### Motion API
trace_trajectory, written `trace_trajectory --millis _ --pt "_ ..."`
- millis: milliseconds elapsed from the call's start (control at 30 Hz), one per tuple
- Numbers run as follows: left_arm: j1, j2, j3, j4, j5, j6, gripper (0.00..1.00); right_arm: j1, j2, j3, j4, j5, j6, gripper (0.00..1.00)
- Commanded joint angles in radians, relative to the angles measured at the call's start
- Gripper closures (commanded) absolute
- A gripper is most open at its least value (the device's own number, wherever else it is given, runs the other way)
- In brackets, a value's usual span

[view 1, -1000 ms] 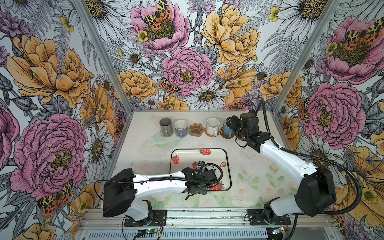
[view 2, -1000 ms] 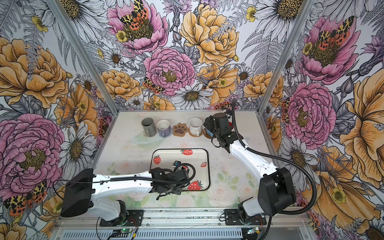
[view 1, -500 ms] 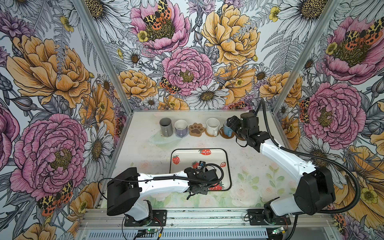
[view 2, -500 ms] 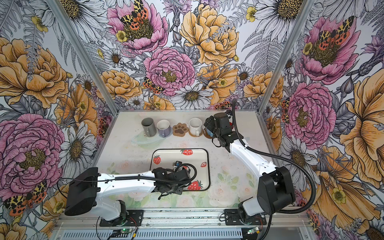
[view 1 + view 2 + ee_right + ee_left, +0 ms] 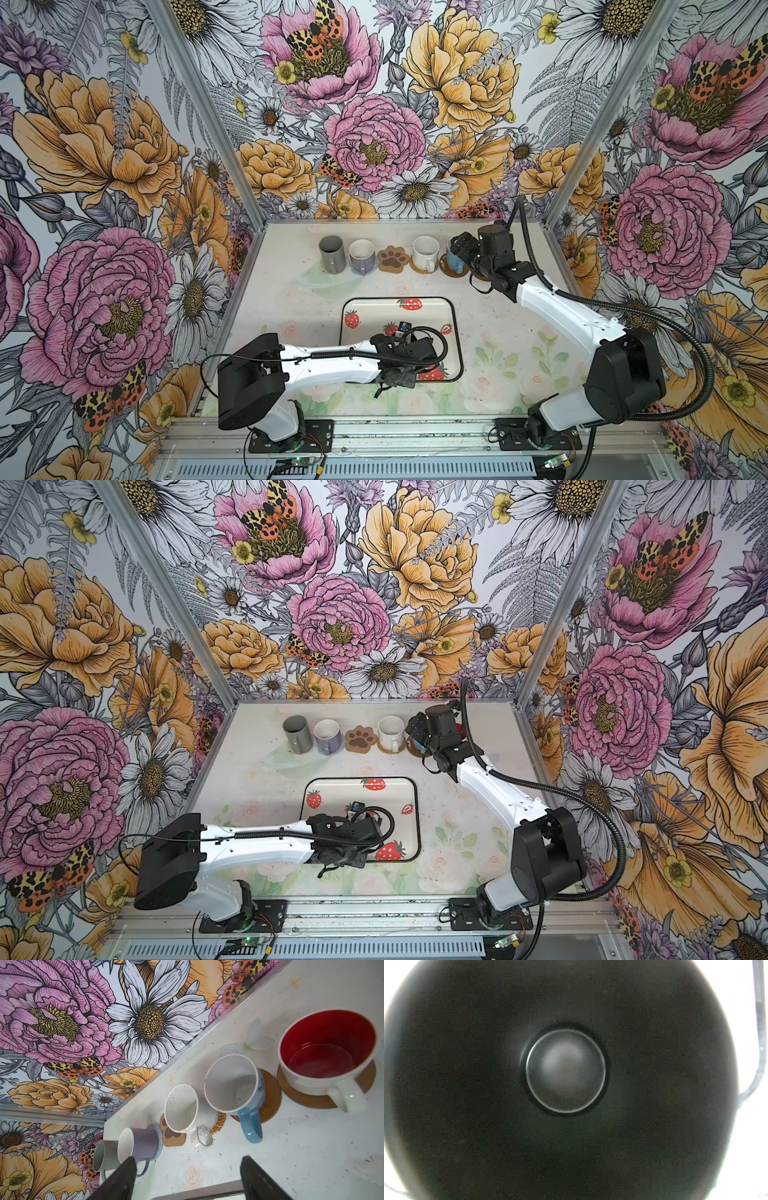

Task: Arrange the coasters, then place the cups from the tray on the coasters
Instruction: 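Lift the black mug off the tray with the left gripper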

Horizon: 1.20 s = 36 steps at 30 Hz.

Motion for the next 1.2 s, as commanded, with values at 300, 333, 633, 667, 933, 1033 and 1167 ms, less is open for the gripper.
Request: trace_trajectory --millis 300,333,633,667,933,1033,1167 --pt "0.01 -0.003 -0.004 0.029 0.004 0.002 1.0 -0.011 0.012 0.032 0.002 -0.012 -0.02 0.19" --pt "0.01 -0.007 -0.003 0.03 0.0 0.001 1.0 -0.013 0.013 0.032 0.003 -0.013 -0.02 0.19" --pt "0.006 -0.067 -0.006 0.028 -0.03 -0.009 1.0 -0.016 0.015 0.032 0.003 -0.02 -0.021 0.19" --pt "0.006 -0.073 -0.005 0.027 -0.033 -0.009 1.0 -0.015 0.013 0.032 0.003 -0.021 -0.024 0.19" --pt "0.014 -0.123 -0.001 0.026 -0.053 -0.003 1.0 -0.02 0.014 0.031 0.002 -0.027 -0.026 0.19" --pt "0.027 -0.14 0.001 0.026 -0.056 0.006 1.0 -0.022 0.014 0.03 0.002 -0.029 -0.028 0.19" --pt "0.055 -0.155 0.012 0.025 -0.05 0.033 1.0 -0.026 0.013 0.03 0.001 -0.035 -0.029 0.19"
